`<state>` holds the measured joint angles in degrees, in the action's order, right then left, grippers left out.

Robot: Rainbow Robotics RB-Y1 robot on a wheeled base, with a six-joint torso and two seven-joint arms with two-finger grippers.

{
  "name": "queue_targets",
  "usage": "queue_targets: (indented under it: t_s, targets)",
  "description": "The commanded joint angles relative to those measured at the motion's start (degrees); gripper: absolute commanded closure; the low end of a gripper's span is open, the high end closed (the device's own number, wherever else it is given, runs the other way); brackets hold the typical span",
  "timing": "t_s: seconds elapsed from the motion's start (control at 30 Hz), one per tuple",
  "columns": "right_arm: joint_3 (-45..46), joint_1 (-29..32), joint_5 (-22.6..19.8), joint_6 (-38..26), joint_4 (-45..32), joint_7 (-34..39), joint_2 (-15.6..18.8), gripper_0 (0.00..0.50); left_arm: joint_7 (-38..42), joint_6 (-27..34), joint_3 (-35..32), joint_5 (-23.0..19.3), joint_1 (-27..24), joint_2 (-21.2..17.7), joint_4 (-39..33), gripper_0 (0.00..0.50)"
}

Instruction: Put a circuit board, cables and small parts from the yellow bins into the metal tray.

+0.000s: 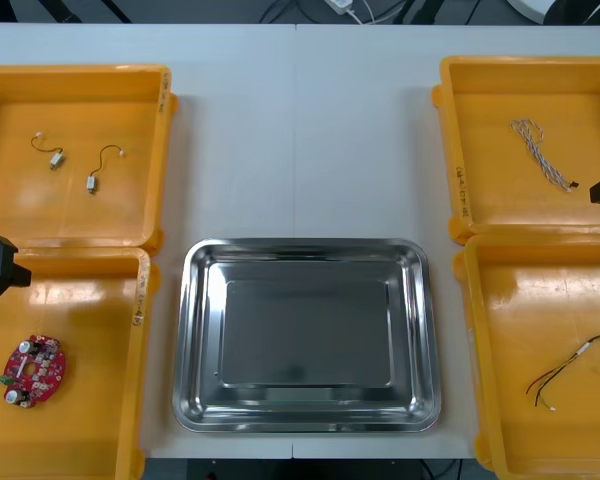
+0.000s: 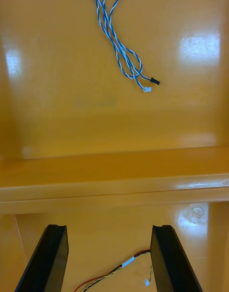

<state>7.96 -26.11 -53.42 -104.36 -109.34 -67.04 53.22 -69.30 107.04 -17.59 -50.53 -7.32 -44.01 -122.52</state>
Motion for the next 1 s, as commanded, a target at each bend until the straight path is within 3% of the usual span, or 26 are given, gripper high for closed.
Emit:
queue_targets:
  t_s: [0.03,1.0]
  targets:
    - [1.89,0.19,0.43,-0.05,-1.49,-2.13,2.68,0.000,0.04,0.54,-1.66,-0.44,0.99,-2.57,-1.93,0.000]
    - [1.89,0.19,0.43,-0.05,-1.49,-2.13,2.68,0.000,0.04,0.54,-1.66,-0.44,0.99,-2.57,-1.93,0.000]
